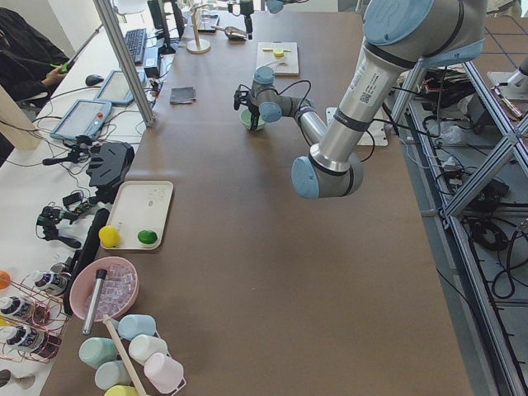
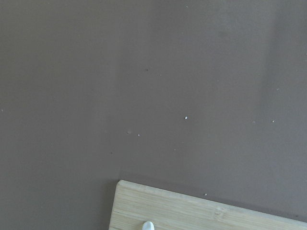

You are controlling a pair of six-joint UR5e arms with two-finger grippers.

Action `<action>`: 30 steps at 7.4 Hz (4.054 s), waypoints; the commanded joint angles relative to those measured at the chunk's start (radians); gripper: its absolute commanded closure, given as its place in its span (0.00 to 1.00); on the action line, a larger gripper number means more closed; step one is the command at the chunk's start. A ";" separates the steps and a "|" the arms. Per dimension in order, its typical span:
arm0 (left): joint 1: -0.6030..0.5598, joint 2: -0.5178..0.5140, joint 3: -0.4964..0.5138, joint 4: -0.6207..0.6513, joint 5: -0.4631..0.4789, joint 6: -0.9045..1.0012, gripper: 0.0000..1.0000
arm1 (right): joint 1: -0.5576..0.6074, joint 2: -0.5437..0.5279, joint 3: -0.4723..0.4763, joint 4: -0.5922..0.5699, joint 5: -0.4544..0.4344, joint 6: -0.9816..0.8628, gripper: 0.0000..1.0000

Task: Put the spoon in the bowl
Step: 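Withdraw the left arm while the right gripper lowers onto the white spoon handle, then lift the white spoon with the right gripper and carry it over the bowl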

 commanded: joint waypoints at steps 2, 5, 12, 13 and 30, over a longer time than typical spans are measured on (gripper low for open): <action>-0.216 0.053 -0.221 0.235 -0.191 0.133 0.02 | -0.126 -0.024 0.002 0.149 -0.099 0.089 0.00; -0.263 0.122 -0.300 0.246 -0.159 0.322 0.02 | -0.200 -0.121 0.003 0.305 -0.127 0.078 0.00; -0.263 0.162 -0.289 0.242 -0.118 0.349 0.02 | -0.325 -0.216 0.008 0.383 -0.233 0.090 0.30; -0.263 0.162 -0.291 0.242 -0.118 0.349 0.02 | -0.332 -0.222 0.008 0.383 -0.245 0.090 0.37; -0.864 0.668 -0.103 0.194 -0.134 1.585 0.02 | -0.427 0.234 0.100 0.367 -0.540 0.636 1.00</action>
